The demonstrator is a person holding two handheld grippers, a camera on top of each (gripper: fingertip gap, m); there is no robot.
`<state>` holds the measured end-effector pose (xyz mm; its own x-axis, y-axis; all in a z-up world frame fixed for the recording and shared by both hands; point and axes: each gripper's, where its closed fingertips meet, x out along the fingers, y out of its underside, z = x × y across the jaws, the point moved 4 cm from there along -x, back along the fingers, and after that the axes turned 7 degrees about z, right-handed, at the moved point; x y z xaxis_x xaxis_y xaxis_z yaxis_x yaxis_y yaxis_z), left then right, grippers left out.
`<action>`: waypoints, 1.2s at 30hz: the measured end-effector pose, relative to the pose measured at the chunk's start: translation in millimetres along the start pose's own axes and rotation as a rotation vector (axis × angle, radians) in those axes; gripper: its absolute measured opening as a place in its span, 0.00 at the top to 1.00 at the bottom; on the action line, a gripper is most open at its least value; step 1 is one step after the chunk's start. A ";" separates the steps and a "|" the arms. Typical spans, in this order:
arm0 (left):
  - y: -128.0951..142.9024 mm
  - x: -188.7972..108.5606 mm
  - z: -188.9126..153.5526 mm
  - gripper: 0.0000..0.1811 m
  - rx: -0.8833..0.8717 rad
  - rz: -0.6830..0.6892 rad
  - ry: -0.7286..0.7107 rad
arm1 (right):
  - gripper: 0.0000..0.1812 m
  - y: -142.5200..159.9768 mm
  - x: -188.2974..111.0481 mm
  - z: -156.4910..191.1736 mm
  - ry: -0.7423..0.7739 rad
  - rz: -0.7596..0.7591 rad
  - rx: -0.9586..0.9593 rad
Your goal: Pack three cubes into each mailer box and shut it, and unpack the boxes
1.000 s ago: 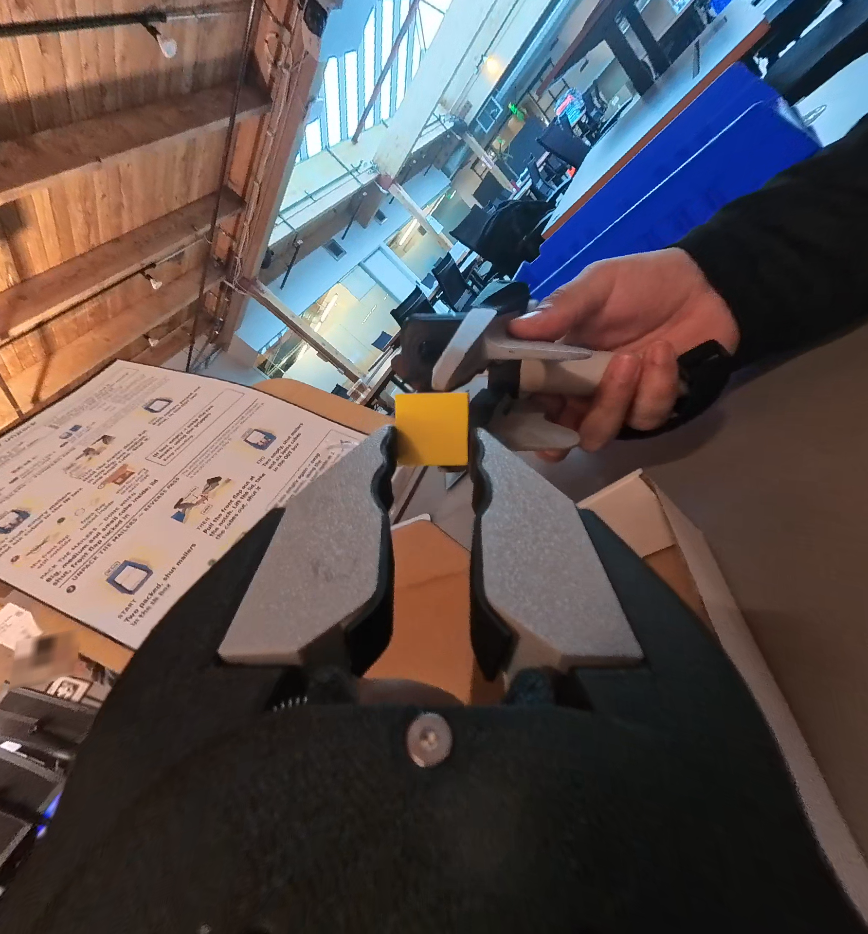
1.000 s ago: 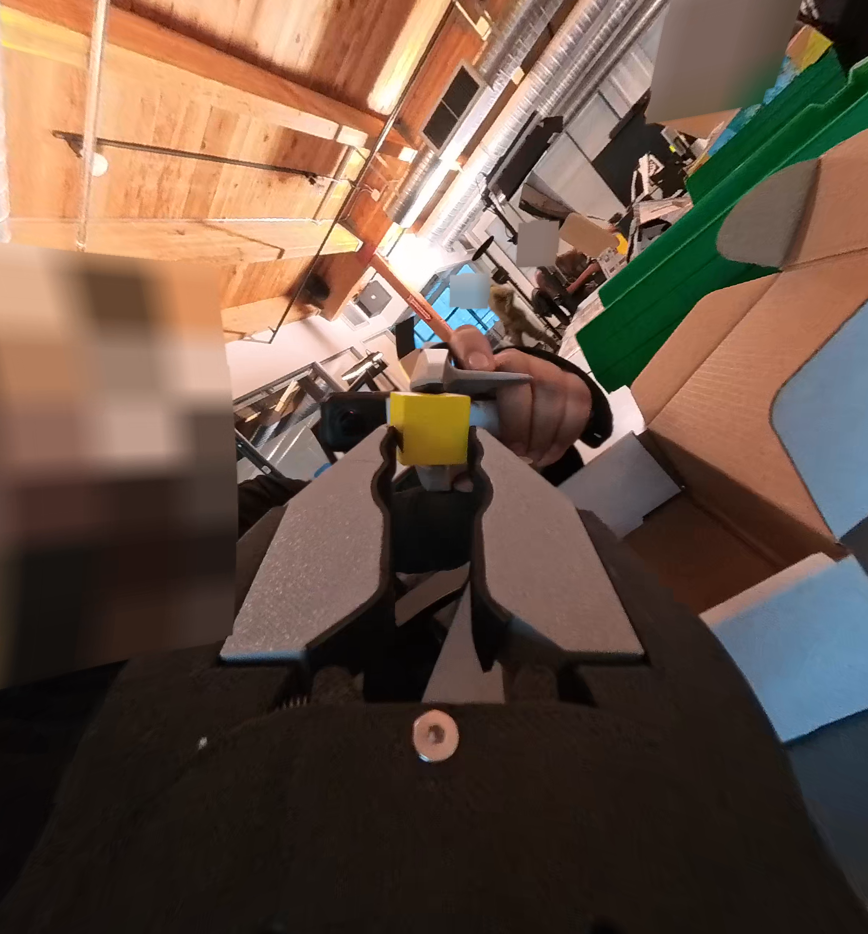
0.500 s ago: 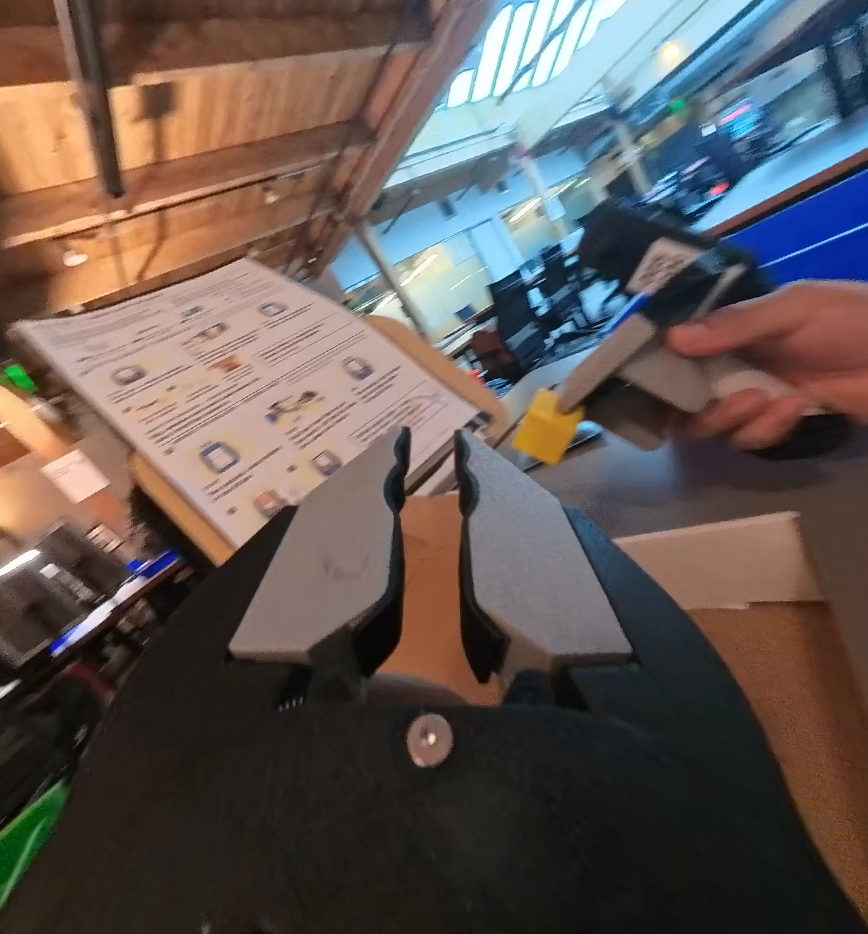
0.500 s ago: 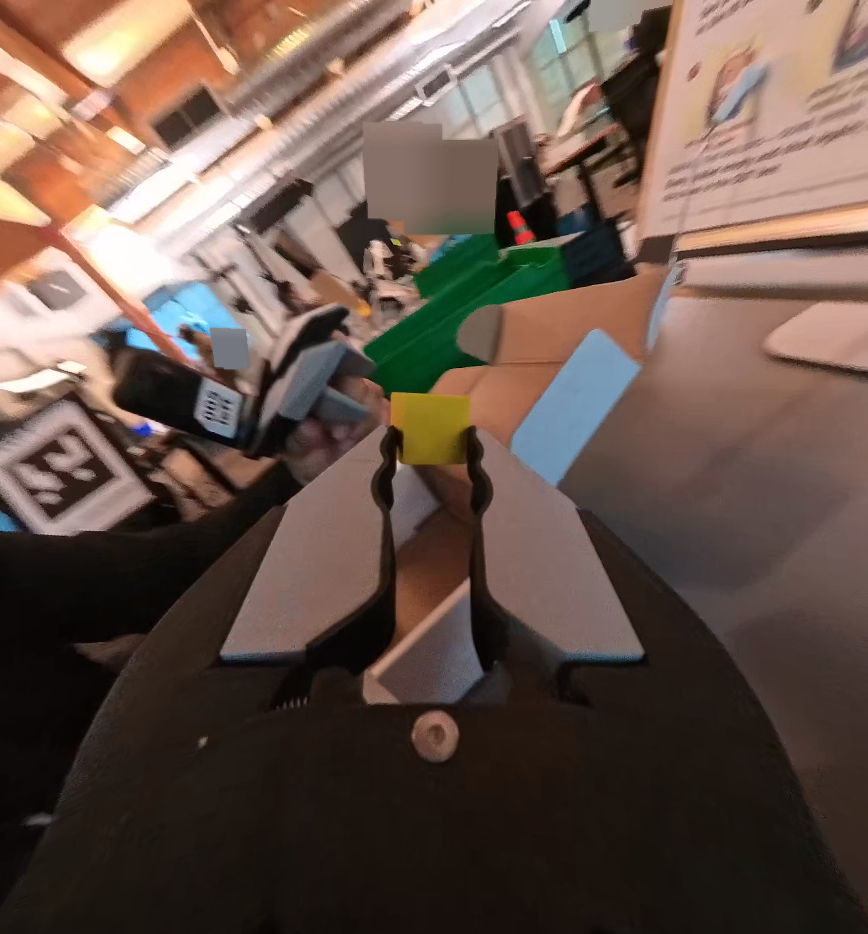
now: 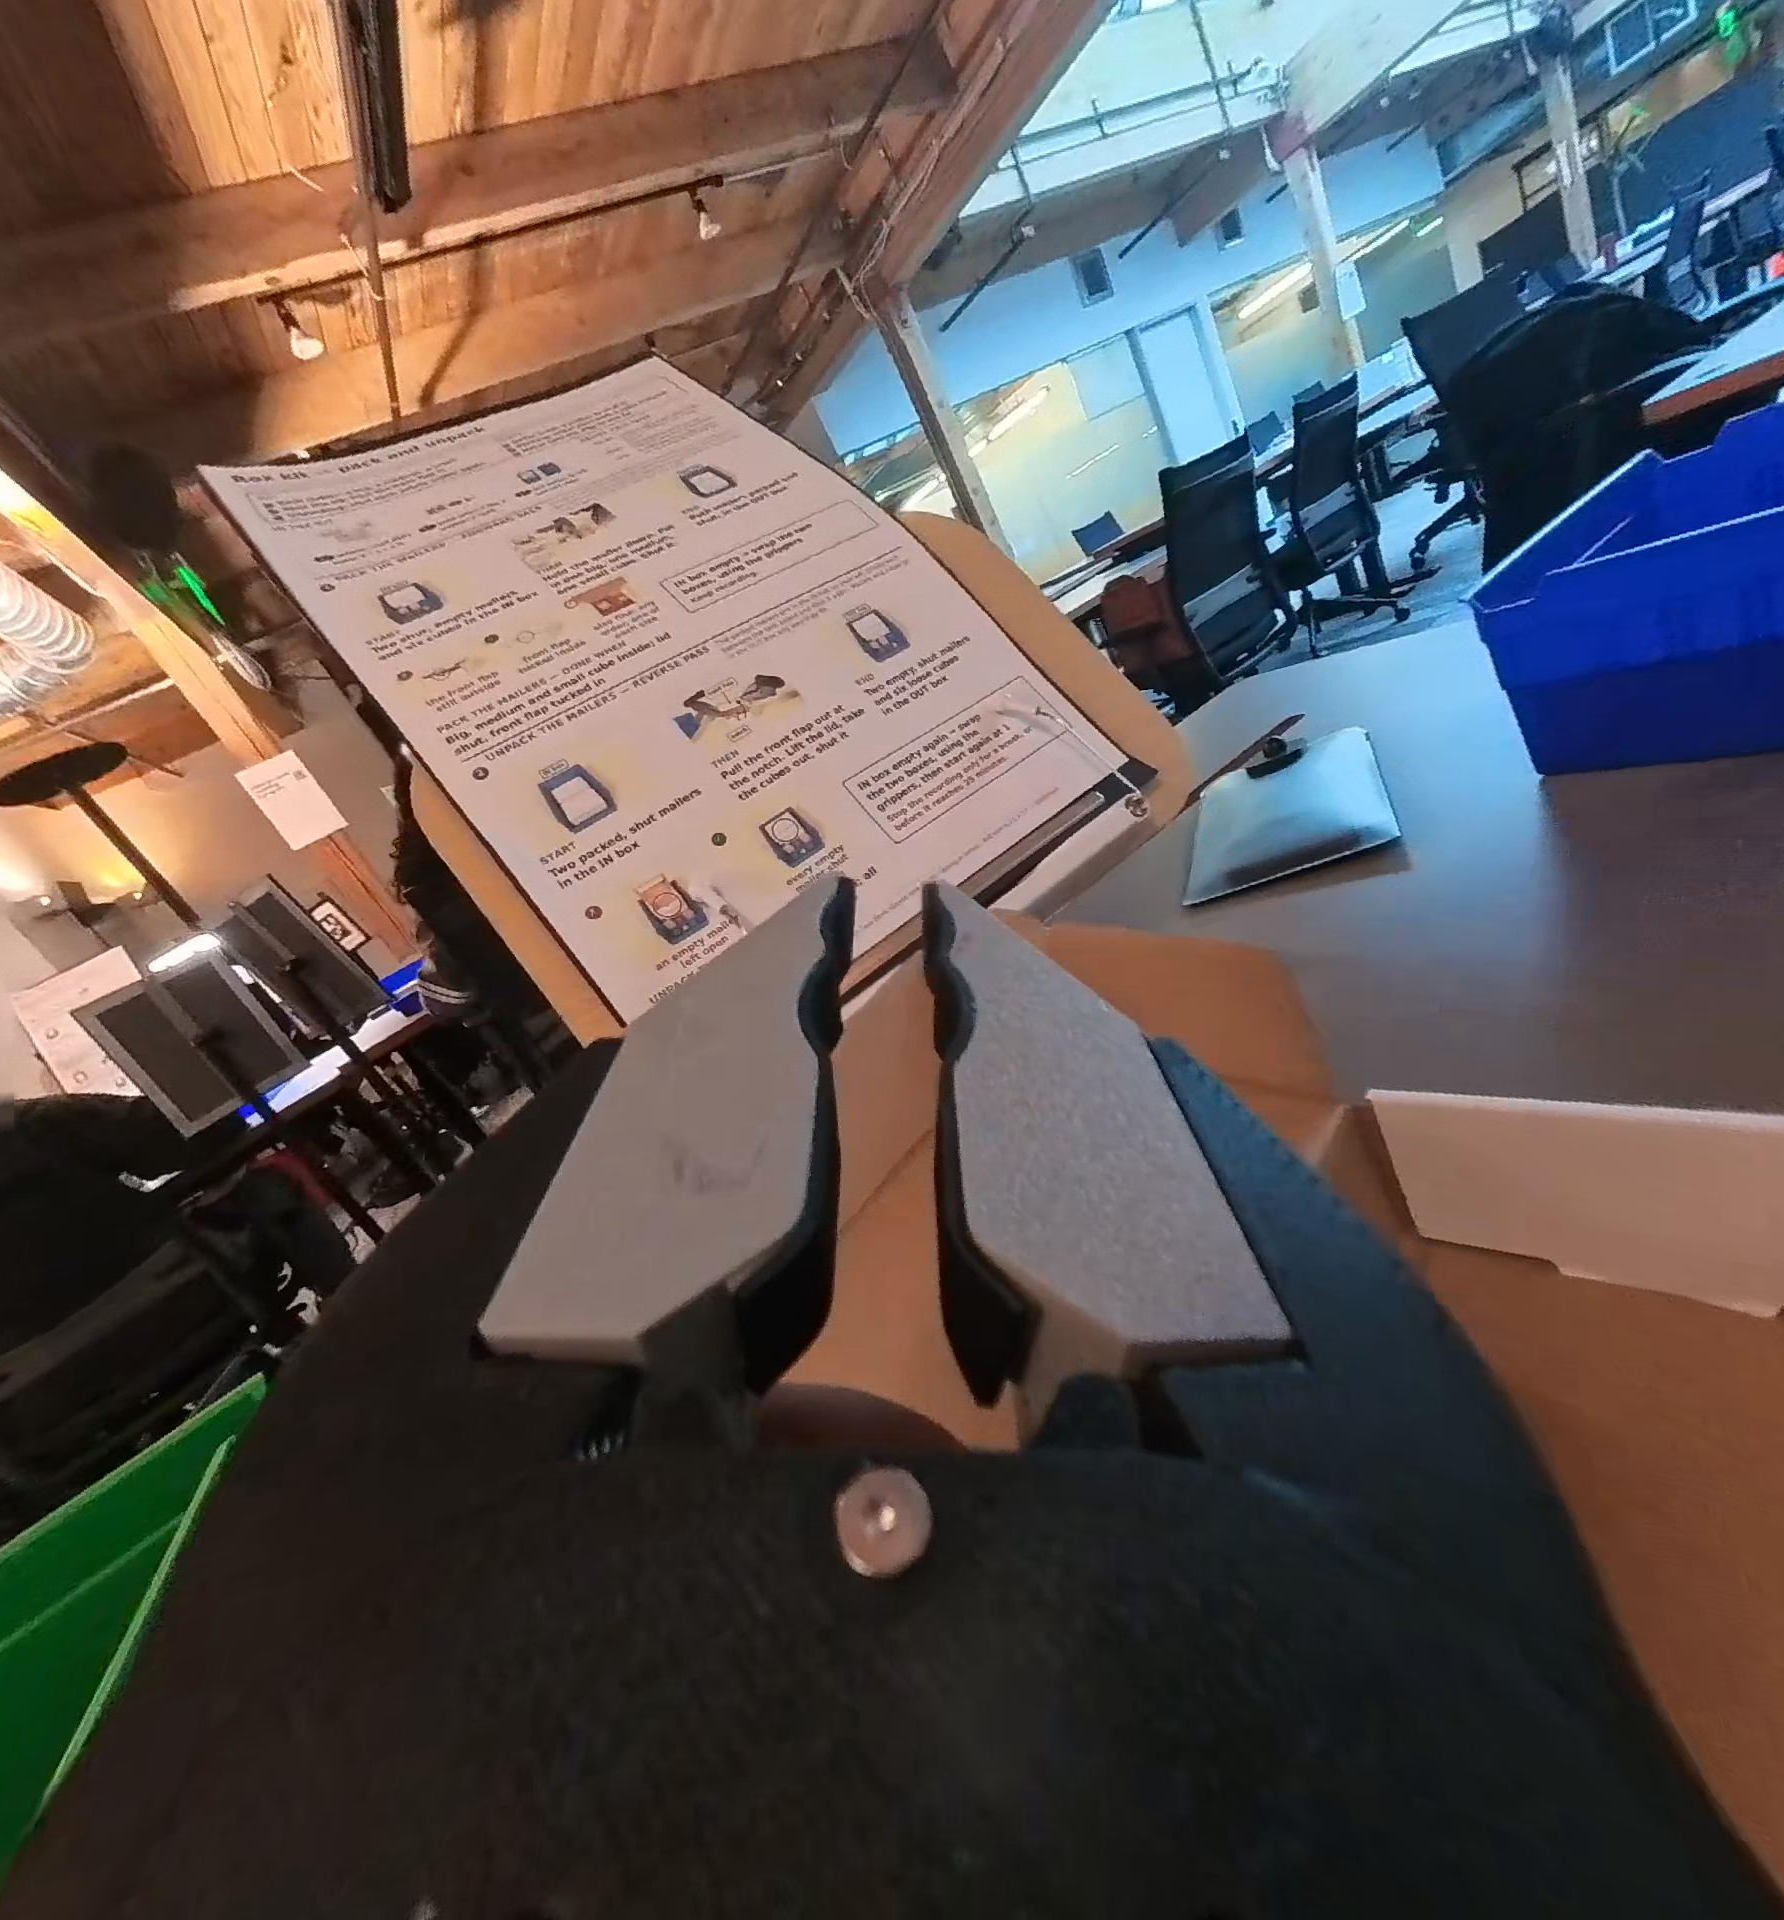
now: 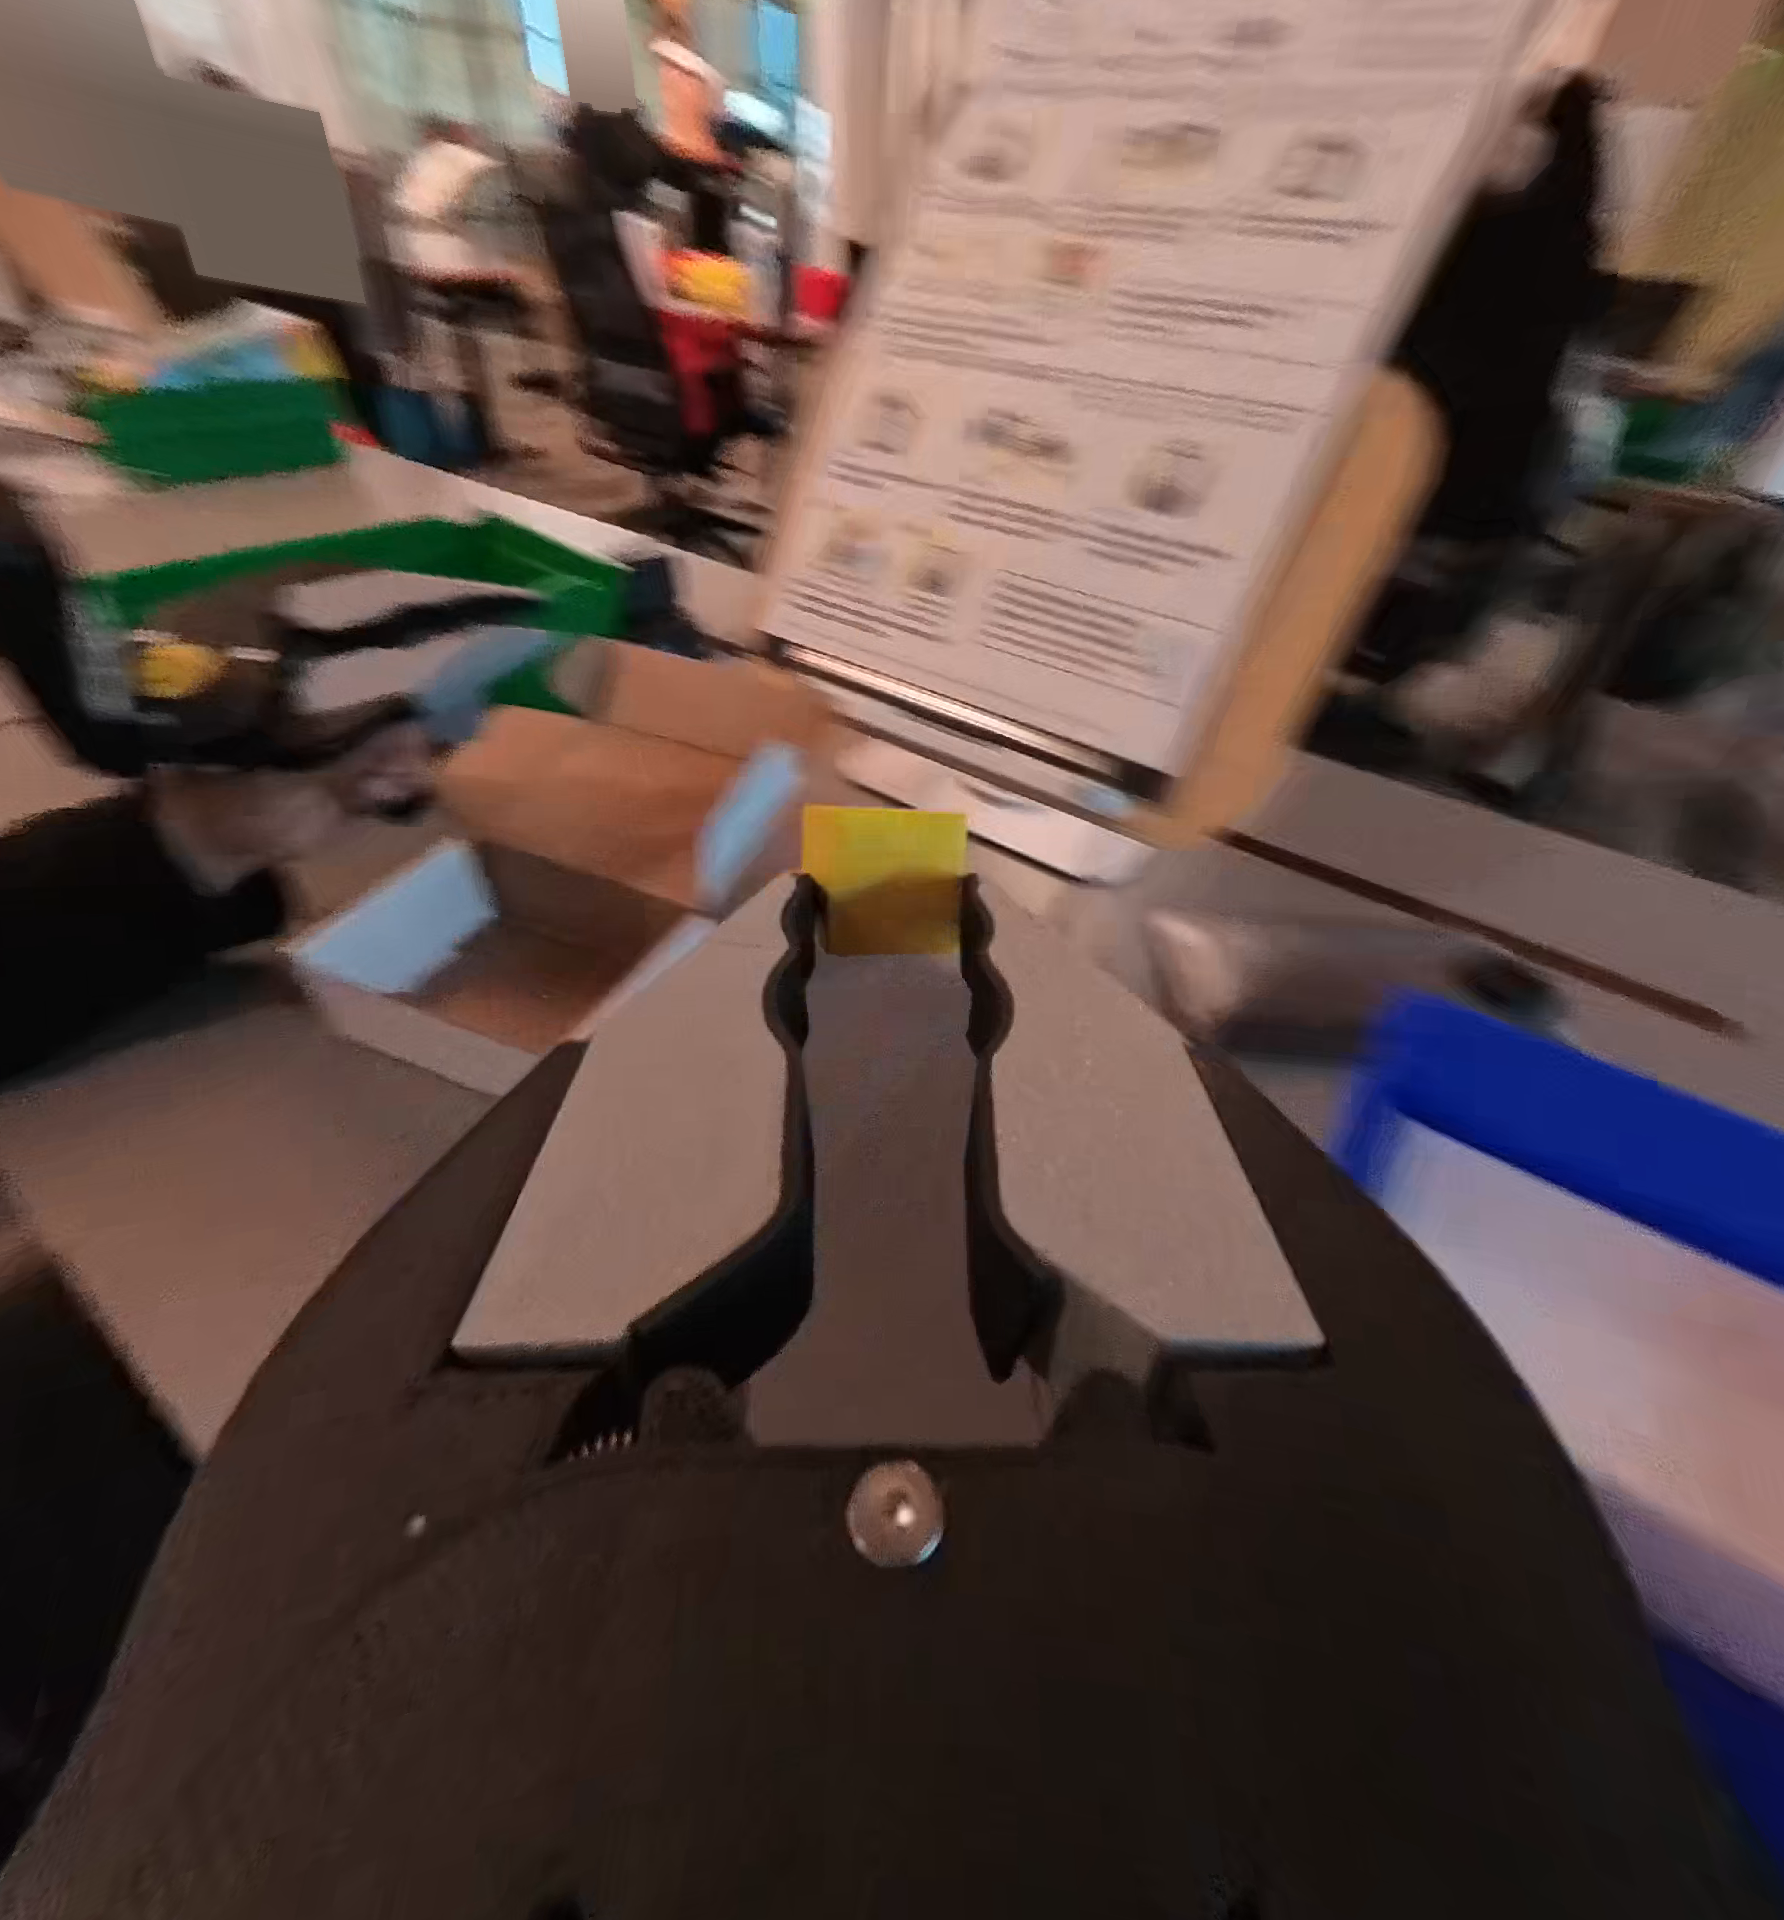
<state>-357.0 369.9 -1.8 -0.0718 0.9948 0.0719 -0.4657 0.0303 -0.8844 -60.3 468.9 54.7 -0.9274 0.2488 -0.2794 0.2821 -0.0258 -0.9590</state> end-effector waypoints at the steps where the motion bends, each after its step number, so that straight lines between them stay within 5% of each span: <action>1: -0.1 0.4 -1.6 0.94 0.012 0.003 0.002 | 0.86 5.2 -17.6 -29.6 0.105 0.043 0.019; 4: -1.0 0.9 -7.3 0.94 0.042 0.012 0.017 | 0.86 48.7 -58.0 -117.4 0.404 0.292 0.082; 7: -2.2 0.6 -10.9 0.94 0.061 0.009 0.026 | 0.85 107.4 -74.5 -163.8 0.518 0.578 0.153; 11: 1.7 2.5 -15.8 0.94 0.083 0.026 0.046 | 0.85 158.3 -78.2 -182.4 0.564 0.849 0.167; 17: 7.9 6.0 -22.1 0.94 0.142 0.061 0.050 | 0.85 190.7 -73.6 -175.2 0.489 1.143 0.153; 22: 6.2 5.5 -21.3 0.94 0.141 0.057 0.051 | 0.85 204.2 -70.4 -170.2 0.420 1.230 0.155; 29: 5.8 5.1 -17.0 0.94 0.124 0.057 0.047 | 0.86 194.1 -73.9 -161.2 0.317 1.158 0.265; 36: 6.6 5.3 -11.9 0.94 0.105 0.065 0.035 | 0.93 176.1 -70.3 -185.3 0.468 1.041 0.193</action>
<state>-350.0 376.6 -12.8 -0.0751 0.9972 -0.0016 -0.5509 -0.0429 -0.8335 100.1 626.3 -86.0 -0.0753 0.3532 -0.9325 0.7761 -0.5664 -0.2772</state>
